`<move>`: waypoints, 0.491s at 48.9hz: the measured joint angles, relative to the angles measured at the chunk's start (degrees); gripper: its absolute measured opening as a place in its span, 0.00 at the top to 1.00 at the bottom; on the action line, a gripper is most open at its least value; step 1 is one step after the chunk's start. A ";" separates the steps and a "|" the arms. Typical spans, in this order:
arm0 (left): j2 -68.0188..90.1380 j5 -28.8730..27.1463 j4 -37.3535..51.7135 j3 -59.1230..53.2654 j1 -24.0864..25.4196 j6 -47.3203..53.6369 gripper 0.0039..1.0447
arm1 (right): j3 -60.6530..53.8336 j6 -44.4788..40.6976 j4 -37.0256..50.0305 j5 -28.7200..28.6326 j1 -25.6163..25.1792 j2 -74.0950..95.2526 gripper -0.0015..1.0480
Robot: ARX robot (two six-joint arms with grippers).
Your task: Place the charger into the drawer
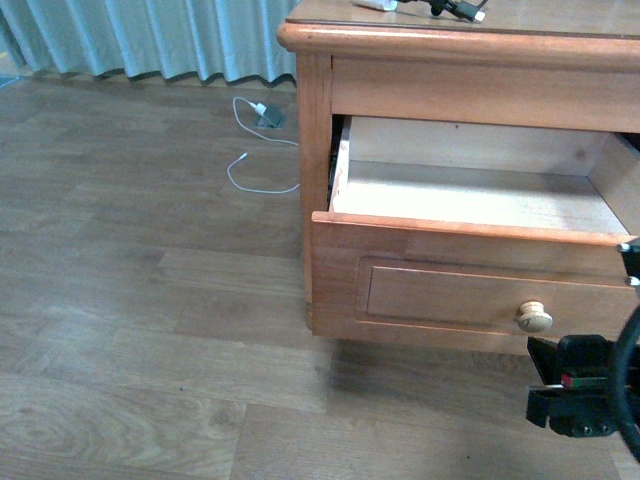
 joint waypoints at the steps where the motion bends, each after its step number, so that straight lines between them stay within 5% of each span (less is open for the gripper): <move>1: 0.00 0.00 0.00 0.00 0.00 0.00 0.05 | -0.31 0.13 -1.03 -0.50 -0.42 -1.22 0.46; 15: 0.00 0.00 0.00 0.00 0.00 0.00 0.05 | -2.23 -0.22 -19.98 -5.55 -7.04 -24.44 0.06; 24: 0.00 0.00 0.00 0.00 0.00 0.00 0.05 | -1.25 -2.29 -36.46 -9.09 -12.26 -42.21 0.08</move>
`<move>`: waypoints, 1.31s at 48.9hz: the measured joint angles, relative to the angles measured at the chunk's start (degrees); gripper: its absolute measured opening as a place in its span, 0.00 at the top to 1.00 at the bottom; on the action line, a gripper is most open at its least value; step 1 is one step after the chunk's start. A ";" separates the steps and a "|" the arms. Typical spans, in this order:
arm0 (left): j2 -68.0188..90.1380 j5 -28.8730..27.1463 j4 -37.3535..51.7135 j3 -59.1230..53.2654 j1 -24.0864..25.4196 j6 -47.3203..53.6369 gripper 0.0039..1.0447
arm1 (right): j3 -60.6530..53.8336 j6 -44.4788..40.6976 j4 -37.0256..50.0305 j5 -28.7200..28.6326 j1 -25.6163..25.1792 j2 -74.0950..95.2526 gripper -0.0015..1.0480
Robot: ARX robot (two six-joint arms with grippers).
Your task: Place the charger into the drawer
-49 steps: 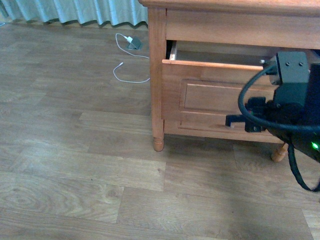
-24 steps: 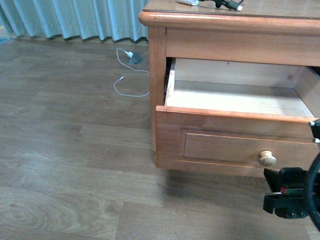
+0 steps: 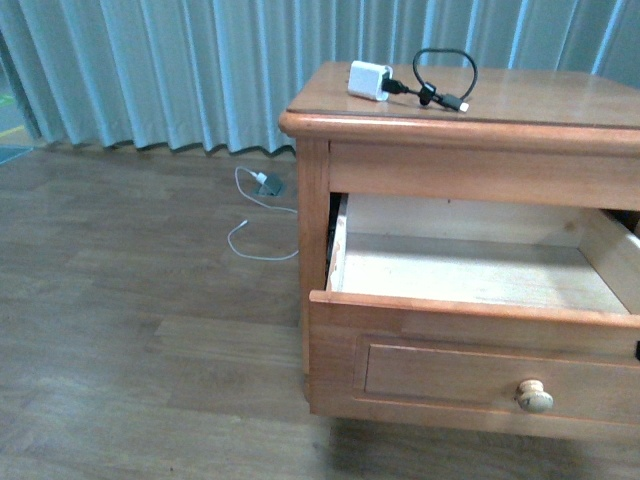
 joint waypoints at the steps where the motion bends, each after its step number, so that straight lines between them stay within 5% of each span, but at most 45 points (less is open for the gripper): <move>1: 0.00 0.00 0.00 0.00 0.00 0.00 0.05 | 0.09 -0.24 -1.75 -0.48 -0.42 -1.90 0.08; 20: 0.00 0.00 0.00 0.00 0.00 0.00 0.05 | -1.49 -0.52 -24.85 -6.97 -8.33 -33.62 0.08; 33: 0.00 0.00 0.00 0.00 0.00 0.00 0.05 | -2.67 -0.22 -25.66 -5.68 -9.40 -38.82 0.08; 39: 0.00 0.00 0.00 0.00 0.00 0.00 0.05 | -9.33 -4.02 -9.60 2.43 -6.97 -41.94 0.27; 45: 0.00 0.00 0.00 0.00 0.00 0.00 0.05 | -10.67 -5.86 -8.50 7.10 -3.63 -44.85 0.44; 53: 0.00 -0.02 0.00 0.00 0.00 0.00 0.05 | -10.97 -6.27 -8.68 9.86 0.79 -45.33 0.07; 64: 0.00 0.00 0.00 0.00 0.00 0.00 0.05 | -10.99 -6.40 -8.68 9.88 0.85 -45.38 0.08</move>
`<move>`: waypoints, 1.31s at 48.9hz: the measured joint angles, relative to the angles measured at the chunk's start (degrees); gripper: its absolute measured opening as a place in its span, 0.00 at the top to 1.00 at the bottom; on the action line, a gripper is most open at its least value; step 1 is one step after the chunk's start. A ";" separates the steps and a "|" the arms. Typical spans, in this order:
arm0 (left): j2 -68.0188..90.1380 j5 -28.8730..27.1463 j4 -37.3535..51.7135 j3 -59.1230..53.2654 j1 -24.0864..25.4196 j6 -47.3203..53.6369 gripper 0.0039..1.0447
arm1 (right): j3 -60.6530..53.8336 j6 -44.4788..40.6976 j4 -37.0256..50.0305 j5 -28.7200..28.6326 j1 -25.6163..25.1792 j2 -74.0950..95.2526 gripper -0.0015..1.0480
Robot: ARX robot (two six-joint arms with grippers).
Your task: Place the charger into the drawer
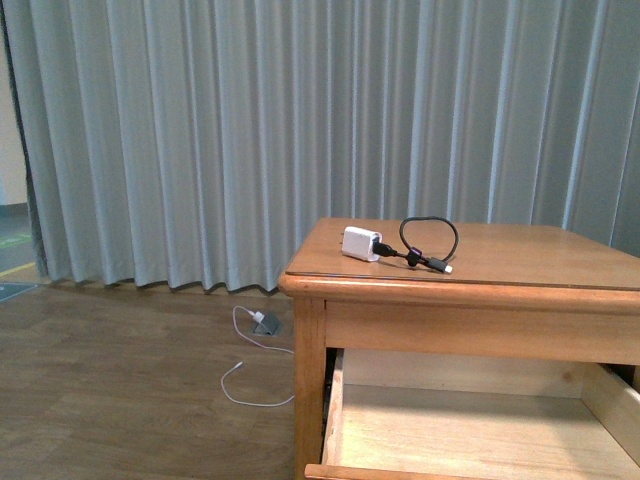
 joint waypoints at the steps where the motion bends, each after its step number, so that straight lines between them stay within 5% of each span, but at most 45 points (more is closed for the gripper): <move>1: 0.00 0.00 0.00 0.00 0.00 0.00 0.05 | 0.00 0.00 0.00 0.00 0.00 0.00 0.08; 4: 0.02 -0.07 0.00 0.00 0.00 0.00 0.05 | 0.00 0.00 0.00 0.00 -0.02 0.00 0.08; 7: 3.23 -13.46 -1.95 0.66 -4.39 -4.26 0.05 | 0.00 0.00 0.00 0.00 0.00 0.00 0.08; 10: 6.99 -19.41 -1.64 0.68 -6.56 -8.76 0.05 | 0.00 0.00 0.00 0.02 0.00 -0.02 0.08; 18: 21.99 -15.78 7.10 5.31 -7.17 -14.56 0.05 | 0.00 -0.02 0.00 0.00 0.00 -0.04 0.08; 28: 53.24 -13.31 15.45 27.04 -10.75 -14.29 0.05 | 0.00 -0.02 0.00 0.00 0.00 -0.04 0.08; 41: 87.62 -16.85 13.84 63.41 -21.68 -13.46 0.05 | 0.00 -0.02 0.00 0.00 0.00 -0.04 0.08; 64: 123.86 -21.79 3.58 105.31 -25.53 -17.29 0.05 | 0.00 -0.02 0.00 0.00 0.00 -0.04 0.08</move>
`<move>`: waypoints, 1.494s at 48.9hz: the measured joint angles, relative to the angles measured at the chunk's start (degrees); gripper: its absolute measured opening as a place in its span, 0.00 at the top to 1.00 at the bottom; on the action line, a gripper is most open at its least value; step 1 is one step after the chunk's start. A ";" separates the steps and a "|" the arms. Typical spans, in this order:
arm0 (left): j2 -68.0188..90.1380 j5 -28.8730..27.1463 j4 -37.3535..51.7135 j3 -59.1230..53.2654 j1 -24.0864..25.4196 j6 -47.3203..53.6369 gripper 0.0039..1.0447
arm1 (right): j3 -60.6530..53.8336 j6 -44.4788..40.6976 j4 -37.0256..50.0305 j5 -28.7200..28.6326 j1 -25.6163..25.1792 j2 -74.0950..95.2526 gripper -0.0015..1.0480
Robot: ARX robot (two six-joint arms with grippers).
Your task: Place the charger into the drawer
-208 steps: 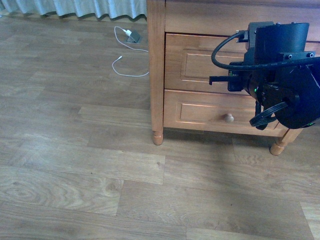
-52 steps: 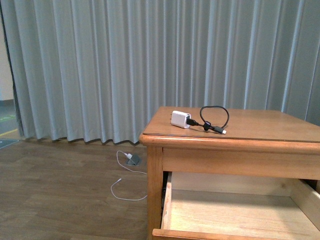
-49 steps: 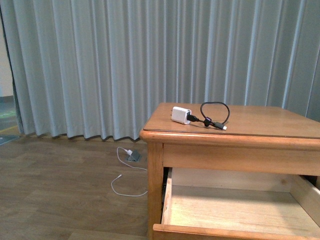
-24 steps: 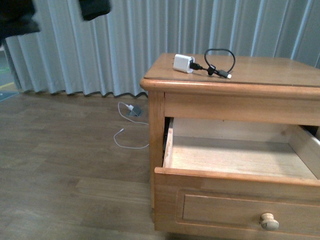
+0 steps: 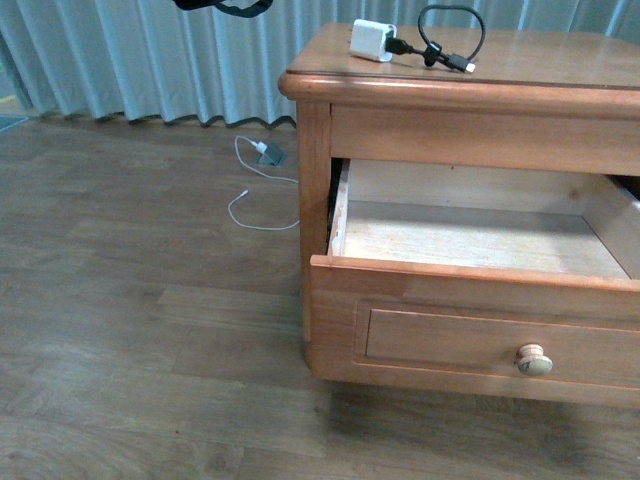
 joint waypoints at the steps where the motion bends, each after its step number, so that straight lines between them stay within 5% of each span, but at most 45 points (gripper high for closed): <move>1: 1.14 0.02 -0.37 1.36 -0.11 -0.13 0.05 | 0.00 0.00 0.00 0.00 0.00 0.00 0.08; 20: 16.90 0.57 -8.24 24.33 -2.23 -2.95 0.05 | 0.00 0.00 0.00 0.00 0.00 0.00 0.08; 21: 24.44 -1.11 -15.61 37.27 -2.99 -2.54 0.05 | 0.00 0.00 0.00 0.00 0.00 0.00 0.08; 26: 29.24 -2.69 -20.55 45.64 -3.32 -1.31 0.05 | 0.00 0.00 0.00 0.00 0.00 0.00 0.08; 41: 34.62 -5.31 -27.80 56.87 -3.96 2.97 0.05 | 0.00 0.00 0.00 0.00 0.00 0.00 0.08; 63: 34.88 -5.29 -29.40 59.49 -3.61 4.00 0.77 | 0.00 0.00 0.00 0.00 0.00 0.00 0.08; 73: 27.39 -3.34 -20.11 45.57 -2.95 3.58 0.79 | 0.00 0.00 0.00 0.00 0.00 0.00 0.08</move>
